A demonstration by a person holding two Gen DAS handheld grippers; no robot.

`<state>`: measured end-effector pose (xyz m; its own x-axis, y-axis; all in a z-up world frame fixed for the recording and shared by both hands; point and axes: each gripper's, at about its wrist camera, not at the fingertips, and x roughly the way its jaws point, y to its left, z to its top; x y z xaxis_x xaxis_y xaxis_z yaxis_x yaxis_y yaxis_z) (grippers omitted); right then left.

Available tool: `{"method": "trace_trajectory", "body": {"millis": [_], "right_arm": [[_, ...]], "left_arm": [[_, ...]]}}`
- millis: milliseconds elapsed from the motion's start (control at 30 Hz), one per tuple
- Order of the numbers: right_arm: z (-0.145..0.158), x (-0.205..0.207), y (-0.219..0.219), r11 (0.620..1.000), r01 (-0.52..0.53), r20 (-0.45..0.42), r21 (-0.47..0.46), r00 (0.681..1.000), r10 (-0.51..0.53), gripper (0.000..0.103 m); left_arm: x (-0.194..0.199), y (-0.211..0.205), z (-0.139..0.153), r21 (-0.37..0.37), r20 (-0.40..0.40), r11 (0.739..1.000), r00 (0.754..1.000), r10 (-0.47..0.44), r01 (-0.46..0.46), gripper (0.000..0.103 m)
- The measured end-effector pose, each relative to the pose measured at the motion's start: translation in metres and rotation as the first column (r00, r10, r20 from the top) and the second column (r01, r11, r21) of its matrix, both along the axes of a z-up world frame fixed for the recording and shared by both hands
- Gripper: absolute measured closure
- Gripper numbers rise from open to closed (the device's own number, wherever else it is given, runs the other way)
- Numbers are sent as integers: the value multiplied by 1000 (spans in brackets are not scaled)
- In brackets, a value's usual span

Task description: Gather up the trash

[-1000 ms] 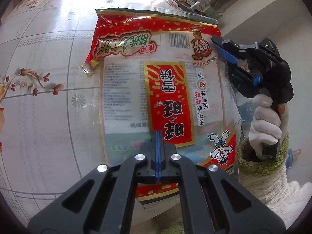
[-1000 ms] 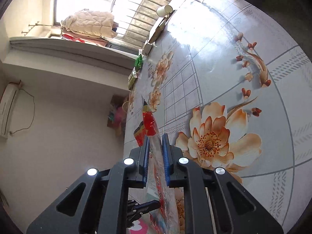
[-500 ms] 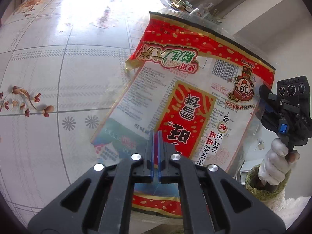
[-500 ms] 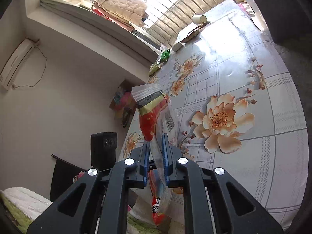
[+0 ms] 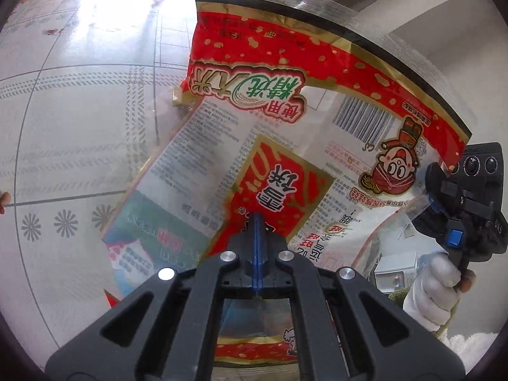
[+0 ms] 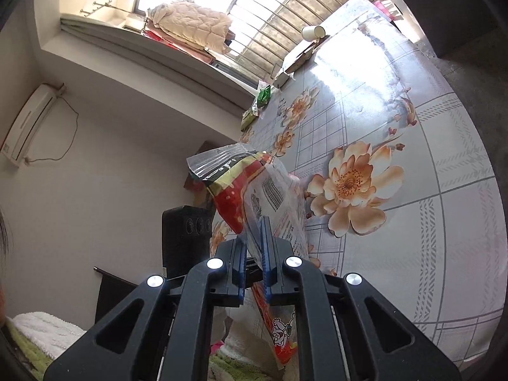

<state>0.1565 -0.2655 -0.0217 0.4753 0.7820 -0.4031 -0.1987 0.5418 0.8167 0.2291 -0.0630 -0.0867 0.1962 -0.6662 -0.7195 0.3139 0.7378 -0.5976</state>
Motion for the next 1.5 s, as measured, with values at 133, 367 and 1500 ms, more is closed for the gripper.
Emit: {"method": "trace_trajectory", "body": {"millis": [133, 367, 1500], "right_arm": [[-2, -9, 12, 998, -61, 15, -12, 998, 61, 94], [-8, -28, 36, 980, -186, 34, -77, 981, 189, 94], [-17, -23, 150, 748, -318, -18, -583, 925, 379, 94]], "left_arm": [[5, 16, -6, -55, -11, 998, 1000, 21, -21, 103], [7, 45, -15, -141, -55, 987, 996, 66, -73, 103], [-60, 195, 76, -222, 136, 925, 929, 344, -310, 96]]}}
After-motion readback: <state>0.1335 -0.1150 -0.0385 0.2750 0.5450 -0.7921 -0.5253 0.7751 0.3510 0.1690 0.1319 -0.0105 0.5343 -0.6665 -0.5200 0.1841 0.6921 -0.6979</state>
